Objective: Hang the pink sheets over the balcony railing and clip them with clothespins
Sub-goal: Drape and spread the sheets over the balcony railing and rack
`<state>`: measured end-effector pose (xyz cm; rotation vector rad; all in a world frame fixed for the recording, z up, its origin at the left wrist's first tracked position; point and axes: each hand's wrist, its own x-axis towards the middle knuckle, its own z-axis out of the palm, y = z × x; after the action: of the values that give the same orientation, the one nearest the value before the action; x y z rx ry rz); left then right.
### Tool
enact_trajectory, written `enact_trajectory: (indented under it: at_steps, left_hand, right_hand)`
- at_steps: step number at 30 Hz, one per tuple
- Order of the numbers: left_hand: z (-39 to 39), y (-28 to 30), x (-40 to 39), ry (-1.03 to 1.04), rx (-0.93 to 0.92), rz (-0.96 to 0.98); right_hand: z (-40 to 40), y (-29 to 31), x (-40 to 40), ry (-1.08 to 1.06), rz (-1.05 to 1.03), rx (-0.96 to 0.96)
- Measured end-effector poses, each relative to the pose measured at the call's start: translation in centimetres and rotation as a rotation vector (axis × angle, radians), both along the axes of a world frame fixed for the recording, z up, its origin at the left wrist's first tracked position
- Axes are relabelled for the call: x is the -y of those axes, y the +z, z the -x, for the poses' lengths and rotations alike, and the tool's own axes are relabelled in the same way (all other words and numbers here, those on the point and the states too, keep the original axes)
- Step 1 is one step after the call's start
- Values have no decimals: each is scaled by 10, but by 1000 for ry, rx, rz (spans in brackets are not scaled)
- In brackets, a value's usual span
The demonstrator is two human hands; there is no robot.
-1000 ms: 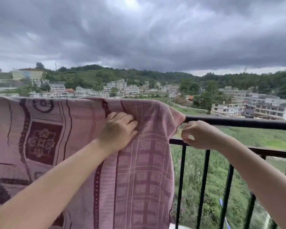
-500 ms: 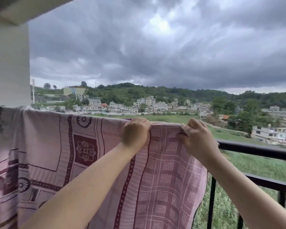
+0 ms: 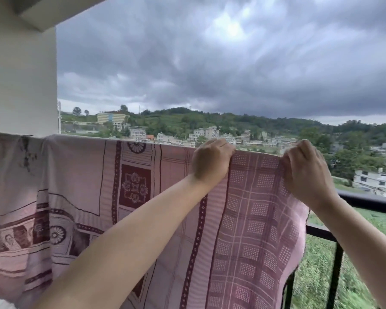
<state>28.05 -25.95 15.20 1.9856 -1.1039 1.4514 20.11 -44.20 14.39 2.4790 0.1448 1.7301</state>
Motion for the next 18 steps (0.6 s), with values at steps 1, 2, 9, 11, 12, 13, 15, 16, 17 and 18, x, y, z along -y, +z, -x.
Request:
enact_trajectory:
  at_steps: [1, 2, 9, 11, 12, 13, 15, 16, 17, 18]
  left_hand:
    - [0, -1, 4, -22, -3, -30]
    - [-1, -4, 8, -20, -35, -84]
    - [7, -44, 10, 161, -79, -68]
    - [18, -57, 14, 105, -26, -118]
    - [24, -61, 17, 73, -34, -149]
    - [31, -64, 22, 50, -69, -187]
    - [42, -68, 36, 28, -137, -253]
    - [45, -70, 44, 23, -150, -278]
    - [49, -71, 52, 23, -175, -298]
    - [52, -74, 60, 30, -192, -309]
  right_hand:
    - [3, 2, 3, 19, -25, 5]
    - [5, 2, 5, 41, -78, -9]
    - [17, -43, 62, 316, -462, -570]
    - [19, -63, 80, 295, -469, -690]
    - [17, -71, 84, 276, -460, -738]
    - [14, -79, 84, 270, -448, -751]
    - [3, -86, 80, 353, -512, -654]
    - [-1, -83, 78, 408, -590, -568]
    - [-3, -78, 77, 445, -678, -491]
    - [-5, -73, 79, 466, -763, -438]
